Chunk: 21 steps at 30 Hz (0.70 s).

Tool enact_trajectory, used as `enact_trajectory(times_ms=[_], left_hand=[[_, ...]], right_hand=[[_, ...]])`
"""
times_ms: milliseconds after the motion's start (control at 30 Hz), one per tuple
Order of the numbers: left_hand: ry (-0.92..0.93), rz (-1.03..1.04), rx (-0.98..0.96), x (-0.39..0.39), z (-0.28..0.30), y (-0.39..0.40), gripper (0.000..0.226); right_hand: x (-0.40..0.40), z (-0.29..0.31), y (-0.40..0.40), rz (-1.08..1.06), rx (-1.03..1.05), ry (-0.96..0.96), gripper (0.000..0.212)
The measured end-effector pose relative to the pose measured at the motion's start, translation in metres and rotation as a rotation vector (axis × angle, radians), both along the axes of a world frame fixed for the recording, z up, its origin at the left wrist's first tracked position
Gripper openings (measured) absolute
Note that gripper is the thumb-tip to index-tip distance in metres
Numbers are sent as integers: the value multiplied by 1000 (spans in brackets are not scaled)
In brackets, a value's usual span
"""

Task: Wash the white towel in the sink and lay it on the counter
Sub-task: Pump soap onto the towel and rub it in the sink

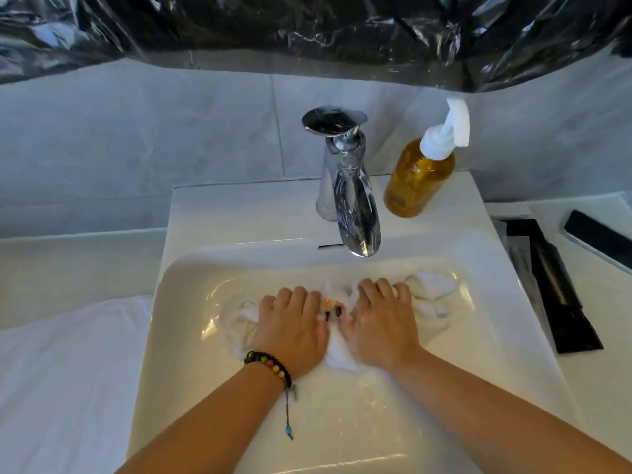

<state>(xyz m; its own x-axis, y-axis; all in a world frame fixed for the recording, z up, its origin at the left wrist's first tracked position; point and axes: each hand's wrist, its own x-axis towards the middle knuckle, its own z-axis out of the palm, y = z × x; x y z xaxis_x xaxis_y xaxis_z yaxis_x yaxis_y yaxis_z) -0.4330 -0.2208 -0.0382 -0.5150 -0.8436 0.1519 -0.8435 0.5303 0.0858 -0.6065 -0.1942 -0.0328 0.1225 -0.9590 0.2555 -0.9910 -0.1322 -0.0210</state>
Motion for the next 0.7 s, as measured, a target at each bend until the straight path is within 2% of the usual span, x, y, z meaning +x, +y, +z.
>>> enact_trajectory(times_ms=[100,167,267,367,433,500,533,600,667,700], left_hand=[[-5,-18,28,-1,0,-16,36],[-19,-2,78,-3,3,-22,30],[-159,72,207,-9,21,-23,26],[-76,200,420,-15,43,-33,22],[38,241,700,-15,52,-48,29],[129,250,1008,-13,71,-58,39],[165,298,1156,-7,76,-60,43],[360,446,1280,9,76,-60,48],[592,660,1259,24,74,-52,43],[697,782,1174,30,73,-47,40]], right_hand=[[-7,-4,-21,59,14,43,29],[-9,-1,-31,46,93,37,23],[1,26,-36,-3,331,32,19],[0,66,-51,-47,566,1,18],[-2,91,-65,-88,949,-191,27],[-9,109,-67,-175,1159,-465,39],[-13,111,-63,-234,1156,-553,41],[-21,104,-57,-322,1012,-619,39],[-27,97,-44,-393,724,-337,32],[-30,92,-33,-370,519,-269,26]])
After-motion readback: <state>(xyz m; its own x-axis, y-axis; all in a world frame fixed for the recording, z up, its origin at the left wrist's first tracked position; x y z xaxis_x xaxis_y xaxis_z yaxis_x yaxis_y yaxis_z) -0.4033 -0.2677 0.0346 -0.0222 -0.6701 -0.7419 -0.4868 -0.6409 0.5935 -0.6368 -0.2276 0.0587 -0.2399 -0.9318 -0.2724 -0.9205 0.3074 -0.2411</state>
